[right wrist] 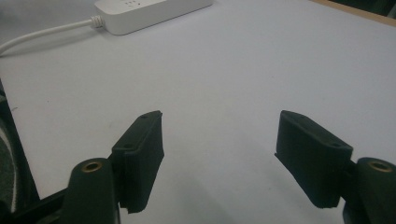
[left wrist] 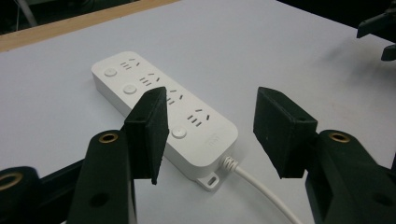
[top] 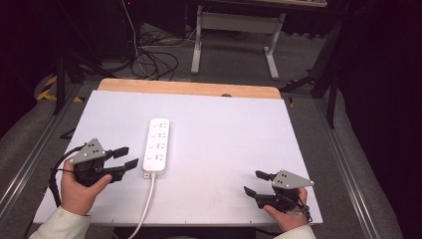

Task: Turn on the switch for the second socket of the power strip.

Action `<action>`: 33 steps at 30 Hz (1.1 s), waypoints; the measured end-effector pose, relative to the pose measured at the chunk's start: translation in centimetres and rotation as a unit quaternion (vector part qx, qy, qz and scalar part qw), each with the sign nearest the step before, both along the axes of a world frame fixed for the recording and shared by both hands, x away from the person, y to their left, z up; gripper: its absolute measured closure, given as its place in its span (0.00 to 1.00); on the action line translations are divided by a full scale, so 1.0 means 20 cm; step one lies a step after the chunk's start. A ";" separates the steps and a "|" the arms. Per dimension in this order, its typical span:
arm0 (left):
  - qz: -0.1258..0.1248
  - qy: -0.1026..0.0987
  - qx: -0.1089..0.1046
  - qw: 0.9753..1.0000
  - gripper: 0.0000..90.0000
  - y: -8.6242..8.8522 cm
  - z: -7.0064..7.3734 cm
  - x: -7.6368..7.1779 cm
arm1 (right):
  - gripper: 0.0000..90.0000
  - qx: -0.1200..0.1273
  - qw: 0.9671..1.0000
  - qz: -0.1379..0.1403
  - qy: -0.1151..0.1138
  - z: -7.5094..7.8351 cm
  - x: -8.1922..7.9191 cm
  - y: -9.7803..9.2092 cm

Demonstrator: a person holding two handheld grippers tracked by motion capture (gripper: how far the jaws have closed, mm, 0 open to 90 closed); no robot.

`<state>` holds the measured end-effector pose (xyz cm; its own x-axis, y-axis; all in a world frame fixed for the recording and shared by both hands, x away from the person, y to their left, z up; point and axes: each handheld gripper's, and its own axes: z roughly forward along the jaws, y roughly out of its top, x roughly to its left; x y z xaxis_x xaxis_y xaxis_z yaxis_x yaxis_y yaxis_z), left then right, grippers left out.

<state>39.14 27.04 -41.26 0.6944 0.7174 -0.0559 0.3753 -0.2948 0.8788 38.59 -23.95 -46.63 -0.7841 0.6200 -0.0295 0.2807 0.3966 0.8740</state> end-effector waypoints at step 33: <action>-0.019 0.003 0.012 1.000 0.65 -0.13 -0.01 0.22 | 0.36 -0.002 1.000 0.005 0.003 -0.01 0.00 0.00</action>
<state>43.59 24.50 -41.51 0.7210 0.6916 -0.0423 0.3678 -0.3303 0.8693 38.69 -23.92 -46.76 -0.7899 0.6126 -0.0270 0.2827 0.4029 0.8705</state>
